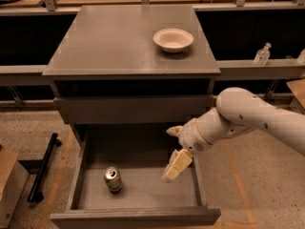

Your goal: Pick 7up can from middle drawer and place on counter

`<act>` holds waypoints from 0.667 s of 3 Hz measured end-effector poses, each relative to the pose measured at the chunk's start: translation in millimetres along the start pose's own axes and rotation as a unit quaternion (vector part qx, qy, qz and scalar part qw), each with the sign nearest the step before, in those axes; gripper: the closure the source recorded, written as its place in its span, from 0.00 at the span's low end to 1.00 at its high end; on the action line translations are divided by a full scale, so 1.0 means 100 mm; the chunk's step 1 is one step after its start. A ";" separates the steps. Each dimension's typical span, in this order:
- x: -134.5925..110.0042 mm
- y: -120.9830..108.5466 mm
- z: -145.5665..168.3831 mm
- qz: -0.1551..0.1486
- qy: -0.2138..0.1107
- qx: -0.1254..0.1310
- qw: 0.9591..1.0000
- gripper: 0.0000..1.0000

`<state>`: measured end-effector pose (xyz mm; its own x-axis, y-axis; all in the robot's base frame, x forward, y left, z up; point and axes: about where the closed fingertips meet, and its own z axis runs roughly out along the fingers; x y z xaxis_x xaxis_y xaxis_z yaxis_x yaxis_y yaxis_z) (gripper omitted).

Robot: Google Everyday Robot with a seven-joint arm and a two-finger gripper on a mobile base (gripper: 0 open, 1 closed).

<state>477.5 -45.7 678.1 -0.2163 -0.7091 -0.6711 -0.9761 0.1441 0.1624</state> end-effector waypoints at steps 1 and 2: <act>0.08 0.01 0.07 0.011 -0.001 0.017 1.000 0.00; 0.12 -0.10 0.41 0.001 -0.017 0.034 0.999 0.00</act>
Offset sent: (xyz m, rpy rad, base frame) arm 0.0308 0.0432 -0.0832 0.0607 -0.1303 -0.0934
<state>483.9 -26.8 638.8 -0.2179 -0.6857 -0.6945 -0.9744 0.1931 0.1151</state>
